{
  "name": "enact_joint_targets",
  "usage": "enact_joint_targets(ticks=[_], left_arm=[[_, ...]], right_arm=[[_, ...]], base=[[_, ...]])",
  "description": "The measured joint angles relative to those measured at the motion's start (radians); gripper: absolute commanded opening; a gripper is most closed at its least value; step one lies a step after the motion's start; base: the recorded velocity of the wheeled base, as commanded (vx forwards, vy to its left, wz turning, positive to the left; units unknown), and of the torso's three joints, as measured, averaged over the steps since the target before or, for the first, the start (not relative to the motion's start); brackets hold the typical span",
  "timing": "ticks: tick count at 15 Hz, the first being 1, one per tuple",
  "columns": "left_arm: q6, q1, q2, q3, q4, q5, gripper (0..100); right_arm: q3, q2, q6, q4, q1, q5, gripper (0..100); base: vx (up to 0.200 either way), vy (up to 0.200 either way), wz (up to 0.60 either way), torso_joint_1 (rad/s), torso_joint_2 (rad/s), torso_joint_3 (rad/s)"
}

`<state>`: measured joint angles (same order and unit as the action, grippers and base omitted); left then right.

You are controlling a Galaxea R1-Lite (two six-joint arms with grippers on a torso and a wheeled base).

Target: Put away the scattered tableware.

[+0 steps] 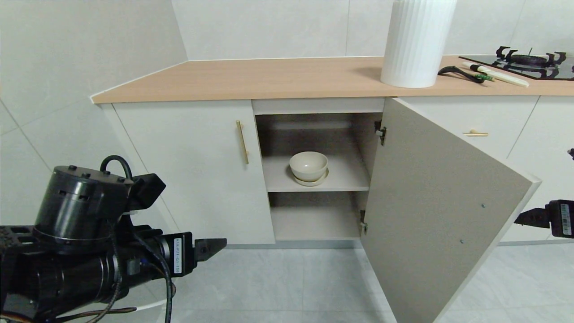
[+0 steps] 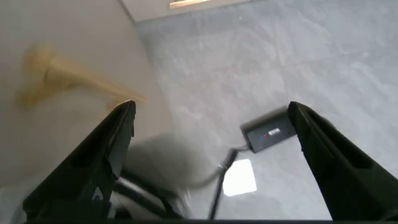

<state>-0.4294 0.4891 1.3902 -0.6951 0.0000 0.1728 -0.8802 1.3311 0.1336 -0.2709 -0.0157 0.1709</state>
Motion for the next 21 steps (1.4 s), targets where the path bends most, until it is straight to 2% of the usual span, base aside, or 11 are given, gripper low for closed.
enact_joint_targets(ticks=[4,7,14,21], left_arm=[[0.000,0.000,0.000,0.000,0.000,0.000,100],[0.000,0.000,0.000,0.000,0.000,0.000,100],[0.000,0.000,-0.004,0.000,0.000,0.001,100],[-0.001,0.000,-0.009,-0.004,0.000,0.003,100]], right_arm=[[0.002,0.057,0.076,0.105,-0.008,0.000,100],[0.010,0.080,0.084,0.112,0.014,0.000,100],[0.073,0.100,0.123,0.211,0.142,-0.001,100],[0.100,0.134,0.248,0.282,0.326,0.000,100]], base=[[0.000,0.000,0.00,0.000,0.00,0.000],[0.000,0.000,0.00,0.000,0.00,0.000],[0.000,0.000,0.00,0.000,0.00,0.000],[0.000,0.000,0.00,0.000,0.00,0.000]])
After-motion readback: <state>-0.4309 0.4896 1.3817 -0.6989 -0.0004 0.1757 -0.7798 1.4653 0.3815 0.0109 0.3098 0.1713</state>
